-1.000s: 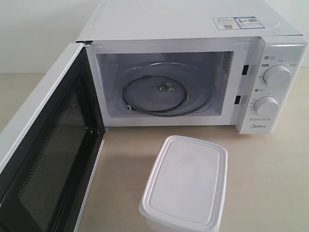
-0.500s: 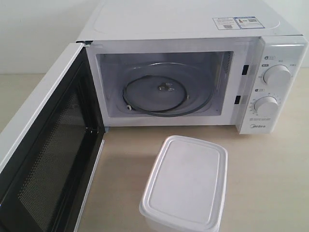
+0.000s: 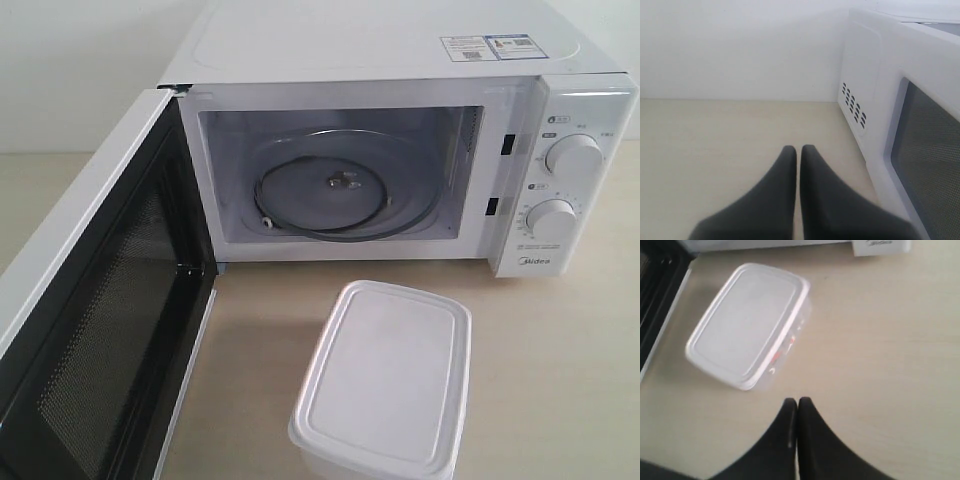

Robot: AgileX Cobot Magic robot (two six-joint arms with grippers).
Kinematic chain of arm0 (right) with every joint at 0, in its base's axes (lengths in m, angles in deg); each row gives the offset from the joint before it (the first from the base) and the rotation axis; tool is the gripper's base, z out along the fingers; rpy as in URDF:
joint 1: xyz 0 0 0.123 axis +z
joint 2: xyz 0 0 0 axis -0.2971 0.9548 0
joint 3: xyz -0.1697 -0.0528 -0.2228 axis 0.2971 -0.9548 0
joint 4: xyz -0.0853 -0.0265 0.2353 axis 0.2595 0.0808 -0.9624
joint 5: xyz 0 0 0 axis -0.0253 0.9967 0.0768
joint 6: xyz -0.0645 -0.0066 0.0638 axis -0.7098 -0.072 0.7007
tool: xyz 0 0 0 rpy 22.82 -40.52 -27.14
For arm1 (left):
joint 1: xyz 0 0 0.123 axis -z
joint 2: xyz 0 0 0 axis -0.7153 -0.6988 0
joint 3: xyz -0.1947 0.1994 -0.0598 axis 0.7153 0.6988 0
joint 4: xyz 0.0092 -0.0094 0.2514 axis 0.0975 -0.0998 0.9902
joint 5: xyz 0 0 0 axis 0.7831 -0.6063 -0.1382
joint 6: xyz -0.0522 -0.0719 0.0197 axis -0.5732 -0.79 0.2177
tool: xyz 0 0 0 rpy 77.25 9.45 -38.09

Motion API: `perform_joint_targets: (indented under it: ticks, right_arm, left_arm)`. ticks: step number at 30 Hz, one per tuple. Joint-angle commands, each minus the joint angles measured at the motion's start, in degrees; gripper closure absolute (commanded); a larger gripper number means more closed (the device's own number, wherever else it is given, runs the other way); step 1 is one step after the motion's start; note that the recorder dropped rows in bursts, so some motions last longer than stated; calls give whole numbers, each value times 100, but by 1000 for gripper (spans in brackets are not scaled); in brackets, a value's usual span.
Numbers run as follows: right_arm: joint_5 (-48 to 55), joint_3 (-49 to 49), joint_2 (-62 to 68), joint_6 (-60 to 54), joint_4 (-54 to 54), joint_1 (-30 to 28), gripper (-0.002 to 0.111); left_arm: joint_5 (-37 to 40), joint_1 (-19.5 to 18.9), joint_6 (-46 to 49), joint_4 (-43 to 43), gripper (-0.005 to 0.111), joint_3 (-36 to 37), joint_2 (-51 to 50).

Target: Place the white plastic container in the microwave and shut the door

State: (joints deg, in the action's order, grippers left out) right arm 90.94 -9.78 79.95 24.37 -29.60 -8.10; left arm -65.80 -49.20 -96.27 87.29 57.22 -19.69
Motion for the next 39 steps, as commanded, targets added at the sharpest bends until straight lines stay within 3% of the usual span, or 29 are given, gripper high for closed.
perform_joint_targets:
  ticks: [1,7,10,20,31,39]
  right_arm:
    - [-46,-319,239,-1243,-1133,223,108]
    - [-1305,-443,812,-1469,-1631,282,108]
    - [-1444,-359,1221,-2120,-2022,282,108]
    - [-2004,-352,3098,-4549,-5204,282,108]
    - [-1994,-686,3849,-7005,-7962,282,108]
    - [-1691,-709,4145,-7484,-8389,270,108]
  left_arm:
    - [-26,20,-14,0,103,-13,-21]
    - [-26,20,-14,0,103,-13,-21]
    - [-26,20,-14,0,103,-13,-21]
    - [-26,20,-14,0,103,-13,-21]
    - [-26,20,-14,0,103,-13,-21]
    - [-26,20,-14,0,103,-13,-21]
